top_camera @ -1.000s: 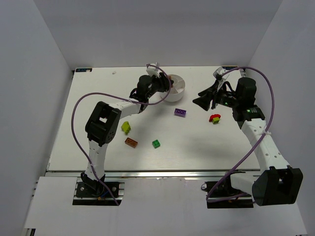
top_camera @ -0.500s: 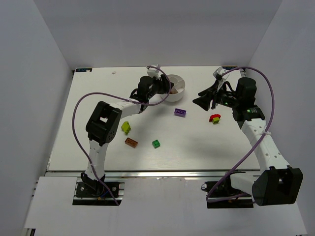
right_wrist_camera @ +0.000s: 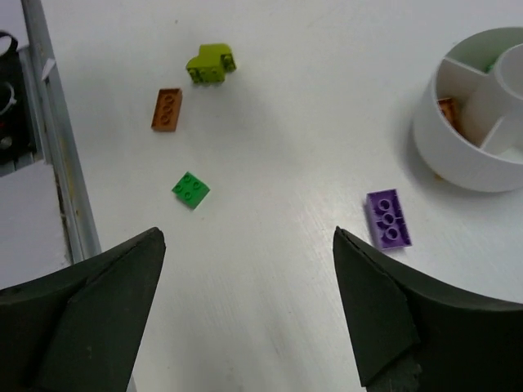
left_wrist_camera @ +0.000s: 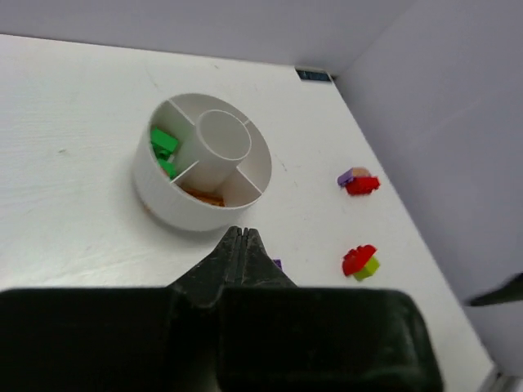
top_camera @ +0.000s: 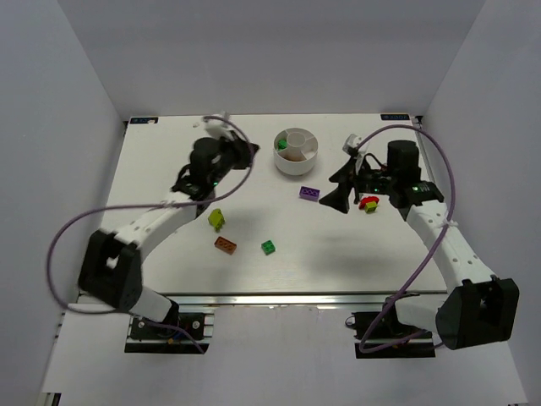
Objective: Sort the legos into containers by color
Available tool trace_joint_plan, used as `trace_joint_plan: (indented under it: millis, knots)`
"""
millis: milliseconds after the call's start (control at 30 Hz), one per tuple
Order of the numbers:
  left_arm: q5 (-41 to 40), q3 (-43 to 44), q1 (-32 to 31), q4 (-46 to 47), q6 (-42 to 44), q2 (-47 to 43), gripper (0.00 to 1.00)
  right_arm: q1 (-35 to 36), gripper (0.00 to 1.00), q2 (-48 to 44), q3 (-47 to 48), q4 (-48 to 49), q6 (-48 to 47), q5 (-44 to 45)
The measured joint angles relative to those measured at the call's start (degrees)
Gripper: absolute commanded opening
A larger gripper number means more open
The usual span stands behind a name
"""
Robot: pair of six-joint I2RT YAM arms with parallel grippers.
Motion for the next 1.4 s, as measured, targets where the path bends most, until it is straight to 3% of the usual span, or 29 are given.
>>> trace_joint_plan:
  millis: [167, 267, 367, 533, 700, 867, 1133, 1400]
  knots:
    - [-8.04, -12.74, 7.41, -13.35, -10.82, -26.82, 0.75, 6.86, 0.89, 0.94, -0.35, -3.15, -3.02, 6.82]
    - [-13.16, -17.35, 11.26, -24.06, -19.39, -37.68, 0.77, 9.25, 0.89, 1.22, -0.85, -2.64, -2.03, 11.32]
    - [-14.69, -18.29, 11.39, -35.58, -27.87, -40.74, 0.73, 11.06, 0.89, 2.69, -0.87, -1.4, 0.26, 17.86]
    - [-12.0, -18.21, 11.41, -52.96, -38.73, -33.73, 0.7, 12.52, 0.89, 5.33, -0.87, -0.61, 3.17, 24.17]
    - [-7.87, -18.21, 11.32, -64.89, -42.69, -25.81, 0.74, 12.63, 0.89, 5.84, -0.87, 0.48, 5.95, 26.4]
    - [-5.27, -18.21, 10.4, -68.41, -43.3, -22.12, 0.79, 12.66, 0.89, 5.44, -1.2, 1.55, 7.3, 27.36]
    - [-3.37, -17.73, 7.58, -66.05, -43.32, -11.47, 0.79, 12.55, 0.89, 1.88, -4.24, 1.6, 7.37, 28.81]
    - [-3.32, -11.28, 6.84, -64.28, -43.21, -2.73, 0.79, 11.76, 0.89, -0.24, -6.29, 1.64, 6.6, 29.42]
